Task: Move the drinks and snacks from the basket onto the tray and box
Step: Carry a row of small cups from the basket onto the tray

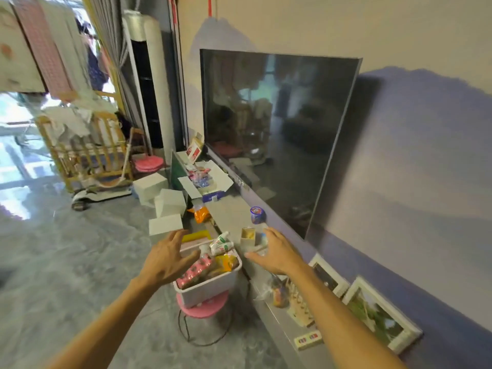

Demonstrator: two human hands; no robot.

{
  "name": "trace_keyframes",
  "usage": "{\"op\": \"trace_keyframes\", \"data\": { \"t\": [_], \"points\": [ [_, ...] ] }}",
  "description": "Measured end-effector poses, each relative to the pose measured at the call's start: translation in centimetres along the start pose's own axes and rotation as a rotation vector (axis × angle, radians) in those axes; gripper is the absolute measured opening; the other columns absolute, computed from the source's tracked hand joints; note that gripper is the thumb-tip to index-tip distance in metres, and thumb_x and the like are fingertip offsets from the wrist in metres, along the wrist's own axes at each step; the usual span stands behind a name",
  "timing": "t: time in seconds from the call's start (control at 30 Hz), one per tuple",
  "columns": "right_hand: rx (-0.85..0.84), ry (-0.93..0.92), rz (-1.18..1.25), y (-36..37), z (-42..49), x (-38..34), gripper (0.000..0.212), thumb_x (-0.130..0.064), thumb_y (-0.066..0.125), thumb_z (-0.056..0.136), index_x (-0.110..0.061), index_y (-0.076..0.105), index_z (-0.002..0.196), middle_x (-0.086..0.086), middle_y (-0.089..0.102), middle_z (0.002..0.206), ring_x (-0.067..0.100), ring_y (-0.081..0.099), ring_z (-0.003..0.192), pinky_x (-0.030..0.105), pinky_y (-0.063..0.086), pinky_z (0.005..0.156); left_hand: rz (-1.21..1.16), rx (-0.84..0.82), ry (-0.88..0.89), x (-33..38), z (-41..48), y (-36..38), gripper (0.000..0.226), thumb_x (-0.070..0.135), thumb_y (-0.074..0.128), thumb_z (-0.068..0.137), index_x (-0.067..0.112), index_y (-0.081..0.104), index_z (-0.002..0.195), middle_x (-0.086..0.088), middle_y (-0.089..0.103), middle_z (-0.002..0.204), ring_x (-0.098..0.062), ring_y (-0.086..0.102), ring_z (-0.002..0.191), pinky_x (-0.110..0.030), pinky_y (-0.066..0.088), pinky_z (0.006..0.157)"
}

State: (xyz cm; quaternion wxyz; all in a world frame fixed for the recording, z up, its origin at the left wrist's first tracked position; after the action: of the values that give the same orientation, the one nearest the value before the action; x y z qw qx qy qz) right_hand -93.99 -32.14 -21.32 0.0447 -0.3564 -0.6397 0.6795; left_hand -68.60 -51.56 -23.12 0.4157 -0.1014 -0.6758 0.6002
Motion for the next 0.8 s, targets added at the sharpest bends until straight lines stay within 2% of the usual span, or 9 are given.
{"op": "trace_keyframes", "data": {
  "t": [0.13,0.23,0.37,0.43,0.53,0.67,0.73,0.8],
  "points": [
    [-0.086,-0.017,0.011,3.4,4.8,-3.1,0.109,-0.08,0.069,0.084,-0.022,0.027,0.166,0.004,0.032,0.171,0.031,0.037,0.154,0.049,0.043,0.117,0.006,-0.009,-0.052,-4.8,2.8,0.2,0.104,0.095,0.039,0.081,0.025,0.041,0.158,-0.007,0.047,0.16,-0.029,0.058,0.133,-0.048,0.053,0.108],
    [-0.158,-0.022,0.012,5.4,8.6,-4.3,0.105,-0.077,0.07,0.083,-0.021,0.031,0.163,0.005,0.037,0.168,0.031,0.043,0.149,0.05,0.046,0.115,-0.011,-0.027,-0.079,-7.3,4.8,1.6,0.098,0.091,0.043,0.083,0.026,0.042,0.157,-0.005,0.05,0.158,-0.027,0.059,0.13,-0.046,0.054,0.105],
    [-0.232,-0.056,0.021,8.2,14.5,-5.0,0.11,-0.089,0.06,0.065,-0.024,0.042,0.152,0.001,0.047,0.156,0.027,0.052,0.139,0.048,0.051,0.107,-0.022,-0.087,-0.127,-9.8,8.1,4.4,0.097,0.085,0.048,0.084,0.023,0.041,0.158,-0.005,0.049,0.158,-0.025,0.057,0.132,-0.044,0.053,0.107],
    [-0.27,-0.082,0.016,10.2,17.9,-4.9,0.112,-0.089,0.059,0.065,-0.025,0.039,0.155,0.0,0.045,0.16,0.026,0.048,0.144,0.046,0.048,0.11,-0.017,-0.111,-0.146,-11.0,10.2,6.2,0.095,0.085,0.049,0.085,0.024,0.042,0.157,-0.005,0.05,0.157,-0.025,0.057,0.132,-0.044,0.053,0.107],
    [-0.338,-0.126,-0.008,13.9,23.9,-3.9,0.102,-0.08,0.071,0.075,-0.026,0.04,0.156,0.0,0.044,0.161,0.025,0.045,0.146,0.046,0.046,0.113,-0.019,-0.155,-0.199,-13.0,14.1,9.1,0.094,0.085,0.051,0.084,0.027,0.041,0.157,-0.004,0.053,0.154,-0.024,0.058,0.129,-0.043,0.052,0.105],
    [-0.452,-0.256,-0.19,19.3,31.7,-2.2,0.116,-0.078,0.075,0.078,-0.017,0.028,0.165,0.004,0.032,0.17,0.028,0.034,0.155,0.048,0.038,0.122,-0.025,-0.222,-0.282,-16.0,18.9,13.5,0.097,0.086,0.054,0.081,0.026,0.039,0.156,-0.005,0.054,0.152,-0.027,0.058,0.13,-0.043,0.052,0.103],
    [-0.535,-0.353,-0.289,22.4,34.6,-1.6,0.117,-0.074,0.076,0.08,-0.014,0.024,0.166,0.007,0.03,0.17,0.029,0.029,0.157,0.048,0.033,0.125,-0.01,-0.264,-0.33,-17.8,20.9,15.8,0.103,0.09,0.053,0.077,0.025,0.038,0.156,-0.005,0.055,0.151,-0.029,0.06,0.128,-0.044,0.052,0.104],
    [-0.604,-0.398,-0.33,25.4,37.2,-0.8,0.112,-0.071,0.077,0.08,-0.016,0.028,0.164,0.007,0.031,0.169,0.031,0.031,0.155,0.047,0.032,0.125,-0.022,-0.302,-0.38,-19.4,22.5,18.5,0.117,0.098,0.053,0.067,0.024,0.038,0.156,-0.005,0.053,0.153,-0.029,0.06,0.128,-0.046,0.052,0.105]
  ]
}}
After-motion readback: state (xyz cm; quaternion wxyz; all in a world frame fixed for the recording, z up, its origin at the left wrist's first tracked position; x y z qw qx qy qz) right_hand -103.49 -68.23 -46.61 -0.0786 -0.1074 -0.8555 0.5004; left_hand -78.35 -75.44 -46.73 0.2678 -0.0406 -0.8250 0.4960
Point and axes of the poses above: each hand's wrist, its own z-axis towards the middle knuckle, its own y-axis out of the palm, x = y × z, the point moved 1 cm from there along z, towards the middle knuckle
